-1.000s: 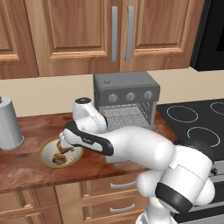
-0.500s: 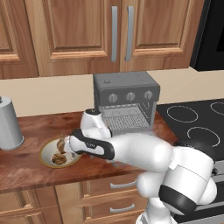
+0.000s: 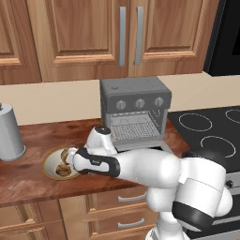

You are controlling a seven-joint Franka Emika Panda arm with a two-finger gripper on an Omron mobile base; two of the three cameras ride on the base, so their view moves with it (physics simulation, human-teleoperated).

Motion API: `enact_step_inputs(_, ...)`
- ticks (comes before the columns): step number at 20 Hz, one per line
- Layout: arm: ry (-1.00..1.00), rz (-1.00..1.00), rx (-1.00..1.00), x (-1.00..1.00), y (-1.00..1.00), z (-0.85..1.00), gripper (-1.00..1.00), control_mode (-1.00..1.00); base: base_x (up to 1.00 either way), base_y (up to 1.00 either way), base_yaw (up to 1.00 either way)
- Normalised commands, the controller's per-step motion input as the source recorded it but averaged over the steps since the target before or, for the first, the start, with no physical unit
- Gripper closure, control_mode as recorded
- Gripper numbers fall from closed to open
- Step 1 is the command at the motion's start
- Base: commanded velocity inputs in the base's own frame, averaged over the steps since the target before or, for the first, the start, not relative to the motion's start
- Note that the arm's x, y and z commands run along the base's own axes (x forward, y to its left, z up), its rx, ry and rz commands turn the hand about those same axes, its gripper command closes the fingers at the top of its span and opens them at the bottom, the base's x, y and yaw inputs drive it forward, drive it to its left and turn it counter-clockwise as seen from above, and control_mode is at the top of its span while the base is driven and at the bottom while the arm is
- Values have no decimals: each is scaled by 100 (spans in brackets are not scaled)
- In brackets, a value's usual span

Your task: Pick up the heated bread from the toaster oven and place it in the bowl. Then move the bread bowl to the dining counter.

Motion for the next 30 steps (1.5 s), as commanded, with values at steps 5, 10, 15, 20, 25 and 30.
enact_step_inputs(5,-9,-17,3,19,19,-14,-100,-100,0,0,0)
enact_step_inputs(10,-2,-15,0,33,14,-8,-100,-100,0,0,0)
enact_step_inputs(15,0,-11,0,35,13,-11,100,-100,0,0,0)
enact_step_inputs(20,0,-4,0,22,10,-6,100,-100,0,0,0)
enact_step_inputs(25,0,0,0,0,0,0,100,-100,0,0,0)
enact_step_inputs(30,-17,0,0,-8,0,36,100,-100,0,0,0)
